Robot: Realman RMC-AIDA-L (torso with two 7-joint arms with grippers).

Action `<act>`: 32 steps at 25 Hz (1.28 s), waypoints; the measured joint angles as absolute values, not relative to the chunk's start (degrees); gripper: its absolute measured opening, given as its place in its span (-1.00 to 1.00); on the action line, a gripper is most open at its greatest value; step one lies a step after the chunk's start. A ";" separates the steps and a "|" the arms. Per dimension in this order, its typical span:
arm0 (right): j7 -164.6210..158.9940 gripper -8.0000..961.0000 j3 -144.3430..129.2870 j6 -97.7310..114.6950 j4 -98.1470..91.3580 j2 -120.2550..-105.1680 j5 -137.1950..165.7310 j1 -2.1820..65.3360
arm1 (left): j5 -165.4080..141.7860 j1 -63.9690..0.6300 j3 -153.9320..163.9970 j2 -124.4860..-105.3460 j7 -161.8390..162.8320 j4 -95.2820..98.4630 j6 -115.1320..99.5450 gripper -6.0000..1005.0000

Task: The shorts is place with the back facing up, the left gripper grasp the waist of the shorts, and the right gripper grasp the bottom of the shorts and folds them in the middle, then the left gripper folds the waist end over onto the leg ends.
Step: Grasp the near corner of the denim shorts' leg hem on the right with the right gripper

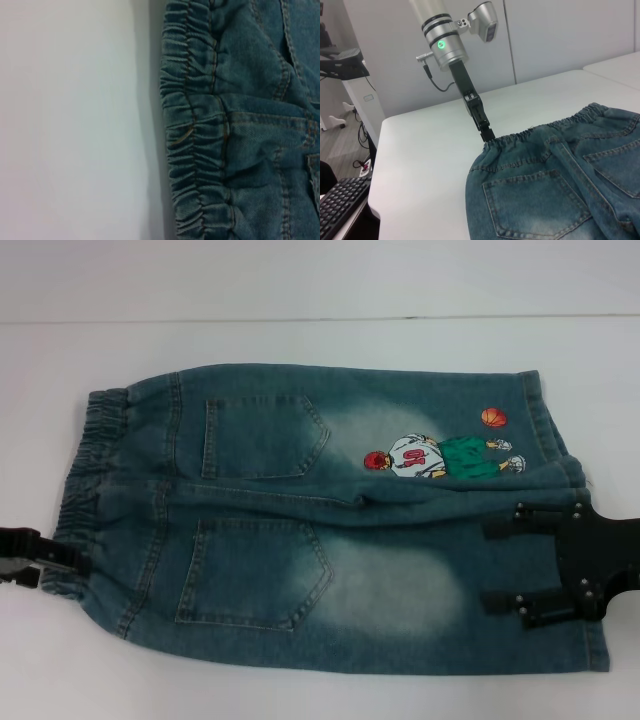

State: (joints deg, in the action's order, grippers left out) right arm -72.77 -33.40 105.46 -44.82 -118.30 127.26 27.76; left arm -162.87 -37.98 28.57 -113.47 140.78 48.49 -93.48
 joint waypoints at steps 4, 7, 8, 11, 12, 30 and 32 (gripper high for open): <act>-72.77 0.91 -33.40 105.46 -44.82 -118.26 127.26 27.77 | -162.87 -38.10 28.57 -113.47 140.74 47.77 -93.21 0.59; -72.77 0.91 -33.40 105.46 -44.83 -118.24 127.26 27.78 | -162.86 -38.17 28.63 -113.47 140.61 47.50 -92.96 0.58; -72.77 0.91 -33.40 105.46 -44.82 -118.23 127.26 27.77 | -162.87 -38.17 28.64 -113.47 140.61 47.46 -92.93 0.57; -72.77 0.91 -33.40 105.46 -44.82 -118.21 127.26 27.78 | -162.81 -38.17 28.65 -113.47 140.57 47.38 -93.14 0.56; -72.77 0.91 -33.40 105.46 -44.82 -118.21 127.26 27.78 | -162.68 -38.23 28.66 -113.47 140.51 47.26 -93.43 0.56; -72.78 0.91 -33.40 105.32 -44.82 -118.21 127.26 27.71 | -162.40 -38.76 28.65 -113.47 140.27 47.11 -94.21 0.50; -72.77 0.91 -33.40 105.27 -44.83 -118.21 127.26 27.71 | -162.30 -38.86 28.65 -113.47 140.28 47.11 -94.54 0.49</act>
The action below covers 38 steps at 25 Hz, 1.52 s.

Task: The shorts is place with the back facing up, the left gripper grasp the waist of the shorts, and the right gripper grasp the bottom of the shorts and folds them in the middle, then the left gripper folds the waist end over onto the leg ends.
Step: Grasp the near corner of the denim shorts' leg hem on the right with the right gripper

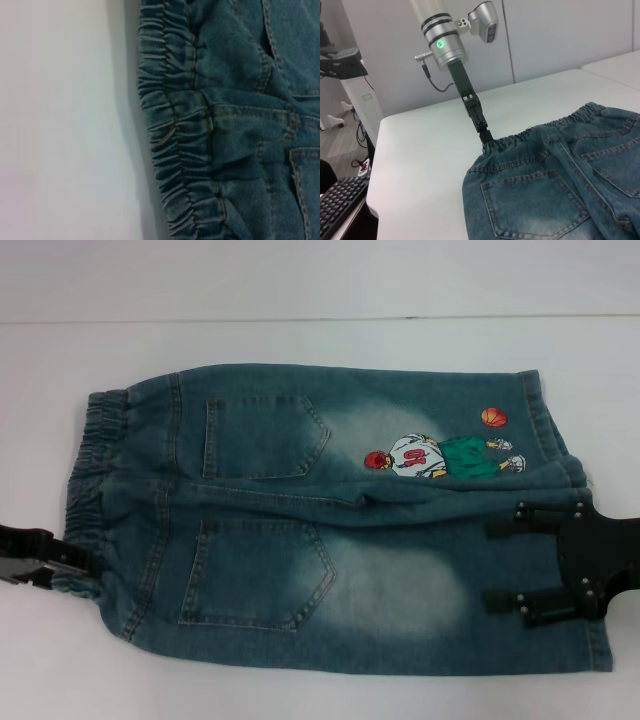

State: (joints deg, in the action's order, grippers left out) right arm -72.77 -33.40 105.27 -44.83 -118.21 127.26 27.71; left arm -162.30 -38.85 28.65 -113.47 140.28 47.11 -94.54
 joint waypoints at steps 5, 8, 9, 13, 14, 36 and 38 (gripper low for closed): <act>-72.77 0.91 -33.39 105.16 -44.83 -118.21 127.26 27.75 | -162.19 -39.03 28.65 -113.72 140.23 47.04 -94.59 0.47; -72.78 0.91 -33.40 105.02 -44.82 -118.21 127.26 27.77 | -162.08 -39.10 28.65 -113.88 139.76 47.02 -94.19 0.47; -72.78 0.91 -33.38 104.97 -44.82 -118.19 127.26 27.77 | -162.07 -39.11 28.65 -113.94 139.51 47.02 -94.02 0.46; -72.82 0.91 -33.27 104.89 -44.83 -118.13 127.26 27.78 | -162.06 -39.11 28.65 -114.37 138.77 47.02 -93.20 0.16; -72.88 0.91 -33.25 104.89 -44.82 -118.12 127.26 27.78 | -162.06 -39.11 28.65 -114.42 138.73 47.01 -93.02 0.08; -73.99 0.91 -32.50 104.82 -44.89 -117.93 126.77 27.70 | -159.83 -38.55 29.44 -115.74 135.77 47.84 -91.23 -0.88; -75.49 0.91 -32.09 105.06 -45.07 -117.78 126.74 27.77 | -159.24 -38.34 29.42 -115.65 135.76 48.33 -91.73 -0.90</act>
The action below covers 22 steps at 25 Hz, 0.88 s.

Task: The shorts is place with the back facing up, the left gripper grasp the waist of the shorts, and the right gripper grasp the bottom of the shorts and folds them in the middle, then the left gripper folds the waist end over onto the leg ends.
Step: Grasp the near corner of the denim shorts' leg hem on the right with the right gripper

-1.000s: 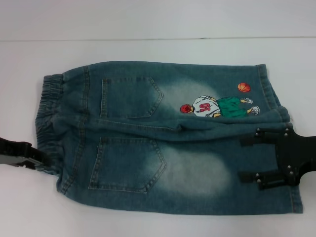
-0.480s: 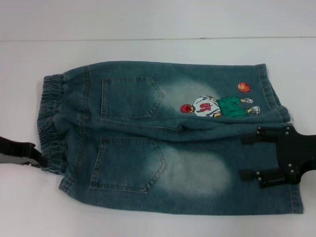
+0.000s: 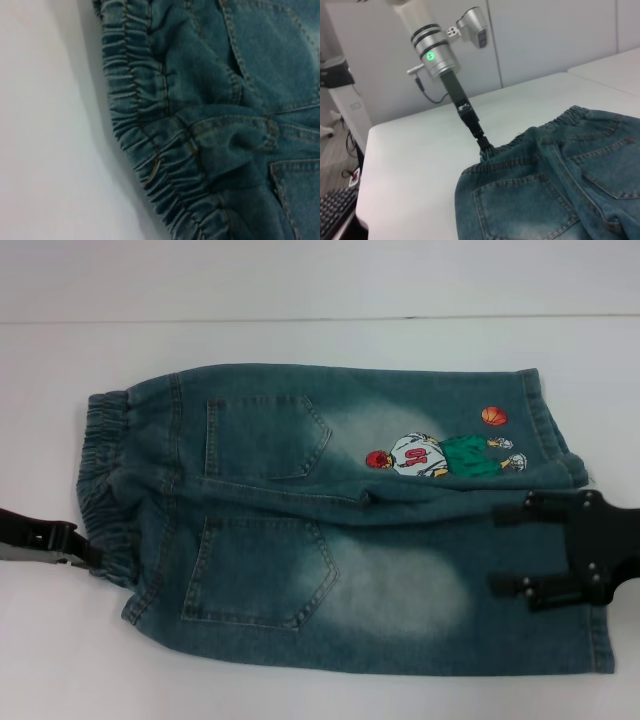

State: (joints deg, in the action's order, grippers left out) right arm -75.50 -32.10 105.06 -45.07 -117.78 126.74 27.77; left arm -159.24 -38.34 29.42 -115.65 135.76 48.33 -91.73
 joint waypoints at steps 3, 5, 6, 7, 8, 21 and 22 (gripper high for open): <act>-81.18 0.91 -31.78 105.37 -45.39 -116.84 126.72 28.70 | -158.64 -38.29 29.25 -115.25 135.78 48.59 -92.35 -0.91; -86.80 0.91 -32.15 105.83 -45.98 -115.72 126.76 29.70 | -158.48 -38.46 29.20 -114.95 135.93 48.62 -92.79 -0.91; -89.06 0.91 -32.41 106.65 -46.72 -115.27 127.13 30.17 | -158.46 -38.61 29.19 -114.82 136.04 48.64 -93.04 -0.91; -91.27 0.91 -32.65 107.59 -47.78 -114.85 127.63 30.62 | -158.45 -38.73 29.18 -114.71 136.10 48.67 -93.27 -0.91; -93.02 0.91 -32.74 109.05 -49.27 -114.60 128.69 31.05 | -158.45 -38.85 29.18 -114.64 136.14 48.73 -93.45 -0.91; -100.42 0.91 -38.06 113.72 -58.29 -114.11 154.61 36.03 | -158.46 -40.19 29.17 -114.22 136.40 49.49 -93.88 -0.92; -100.44 0.91 -38.34 113.74 -58.22 -114.19 156.13 36.31 | -158.46 -40.34 29.18 -114.19 136.45 49.49 -93.87 -0.92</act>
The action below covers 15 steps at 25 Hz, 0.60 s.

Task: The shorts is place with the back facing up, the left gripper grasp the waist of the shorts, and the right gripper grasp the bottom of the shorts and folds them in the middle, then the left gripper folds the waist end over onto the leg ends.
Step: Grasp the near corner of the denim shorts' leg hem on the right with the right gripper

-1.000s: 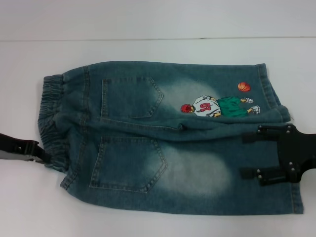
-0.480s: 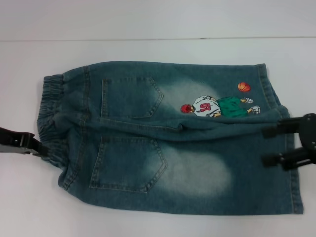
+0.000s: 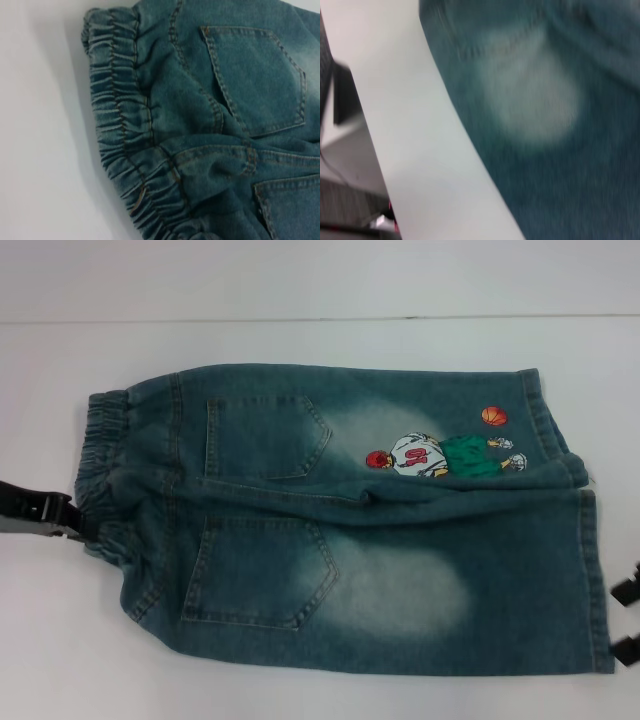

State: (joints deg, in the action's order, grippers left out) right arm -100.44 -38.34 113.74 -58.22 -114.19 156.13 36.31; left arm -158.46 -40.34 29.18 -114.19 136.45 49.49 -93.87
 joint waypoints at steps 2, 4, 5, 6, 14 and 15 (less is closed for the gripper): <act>-100.50 0.91 -38.95 113.81 -58.11 -114.27 158.88 36.72 | -158.47 -40.59 29.18 -114.17 136.70 49.49 -93.86 -0.92; -100.67 0.91 -39.71 113.91 -57.89 -114.27 161.01 36.98 | -158.47 -40.93 29.17 -114.17 136.97 49.49 -93.78 -0.92; -100.79 0.91 -39.99 113.93 -57.75 -114.28 161.71 37.09 | -158.47 -41.16 29.18 -114.17 137.04 49.48 -93.73 -0.92; -100.92 0.91 -40.40 113.95 -57.45 -114.27 162.72 37.25 | -158.47 -41.36 29.18 -114.17 137.11 49.48 -93.71 -0.92; -101.27 0.84 -42.72 113.84 -51.48 -114.08 166.31 39.03 | -158.47 -42.54 29.21 -114.45 137.67 49.48 -93.55 -0.92; -101.26 0.80 -42.90 113.78 -50.58 -114.02 166.34 39.31 | -158.47 -42.54 29.21 -114.45 137.67 49.48 -93.55 -0.92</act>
State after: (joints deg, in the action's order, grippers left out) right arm -101.27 -42.90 113.78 -50.58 -114.02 166.34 39.31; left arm -158.47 -42.54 29.21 -114.45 137.67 49.48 -93.55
